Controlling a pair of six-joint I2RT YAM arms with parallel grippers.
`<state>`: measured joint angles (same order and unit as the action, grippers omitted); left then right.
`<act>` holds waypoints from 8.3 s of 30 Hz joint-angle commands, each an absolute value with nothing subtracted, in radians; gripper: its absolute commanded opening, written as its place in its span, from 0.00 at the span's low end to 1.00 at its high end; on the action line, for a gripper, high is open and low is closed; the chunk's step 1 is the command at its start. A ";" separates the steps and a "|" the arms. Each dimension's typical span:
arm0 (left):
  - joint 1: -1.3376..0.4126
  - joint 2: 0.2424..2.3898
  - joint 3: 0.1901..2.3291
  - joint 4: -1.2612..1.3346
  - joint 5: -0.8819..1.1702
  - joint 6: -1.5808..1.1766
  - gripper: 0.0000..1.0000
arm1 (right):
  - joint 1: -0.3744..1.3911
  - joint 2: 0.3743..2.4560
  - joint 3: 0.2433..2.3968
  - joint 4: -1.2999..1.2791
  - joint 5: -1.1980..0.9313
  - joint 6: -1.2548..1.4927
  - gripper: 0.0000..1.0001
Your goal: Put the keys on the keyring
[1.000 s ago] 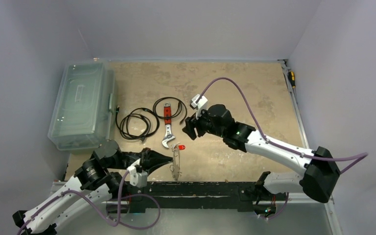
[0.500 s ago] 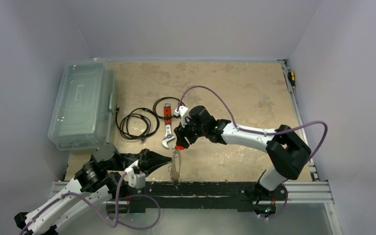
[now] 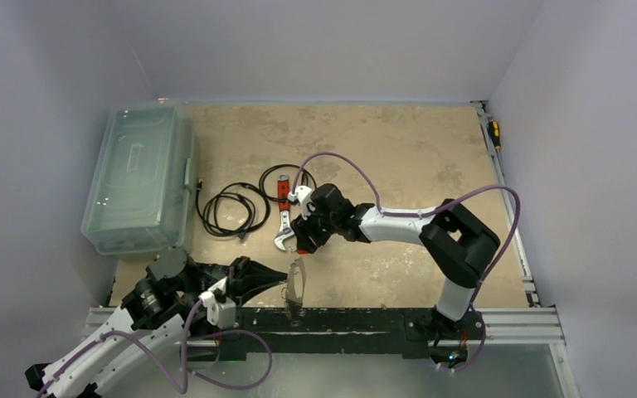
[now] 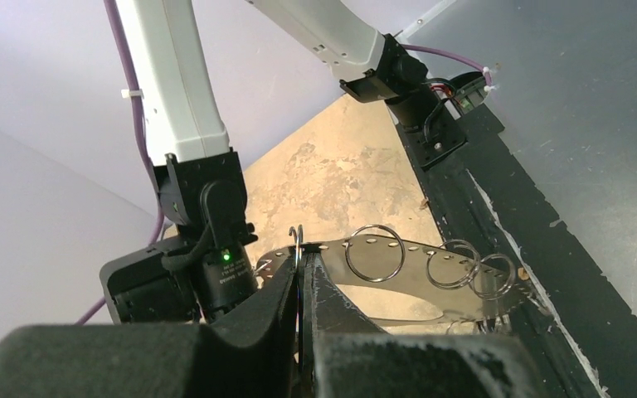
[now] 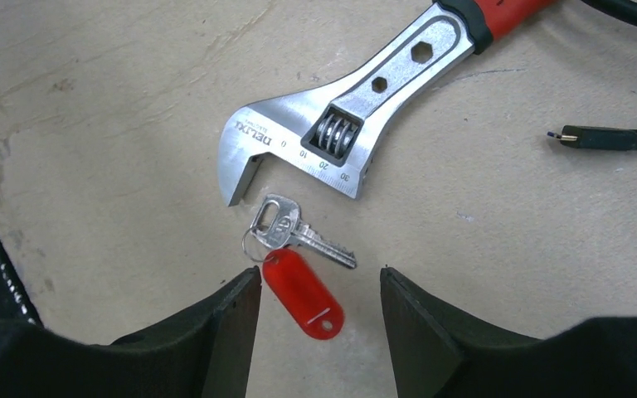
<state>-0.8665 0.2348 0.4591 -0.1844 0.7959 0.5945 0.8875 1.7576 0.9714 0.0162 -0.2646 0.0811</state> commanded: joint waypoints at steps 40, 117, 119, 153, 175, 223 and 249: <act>-0.872 0.061 0.403 -0.051 0.897 0.567 0.00 | 0.968 1.629 0.870 0.208 -0.240 0.273 0.55; -0.871 0.064 0.380 0.025 0.919 0.517 0.00 | 1.054 1.706 0.725 0.152 0.274 0.749 0.57; -0.871 0.063 0.378 0.025 0.920 0.518 0.00 | 1.054 1.658 0.707 0.083 0.323 0.773 0.58; -0.871 0.079 0.379 0.028 0.927 0.515 0.00 | 1.046 1.730 0.896 -0.020 0.418 0.897 0.51; -0.872 0.096 0.376 0.035 0.930 0.509 0.00 | 1.038 1.764 0.939 -0.127 0.523 0.904 0.45; -0.871 0.108 0.377 0.031 0.934 0.509 0.00 | 1.022 1.630 0.886 -0.081 0.524 0.774 0.00; -0.870 0.165 0.377 0.038 0.940 0.515 0.00 | 1.022 1.064 0.794 -0.067 0.496 0.367 0.00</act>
<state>-0.8665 0.1501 0.3771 -0.0093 0.9146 0.5156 1.0264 1.1553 0.8108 -0.0898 0.5022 0.4618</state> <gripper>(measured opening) 0.008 0.005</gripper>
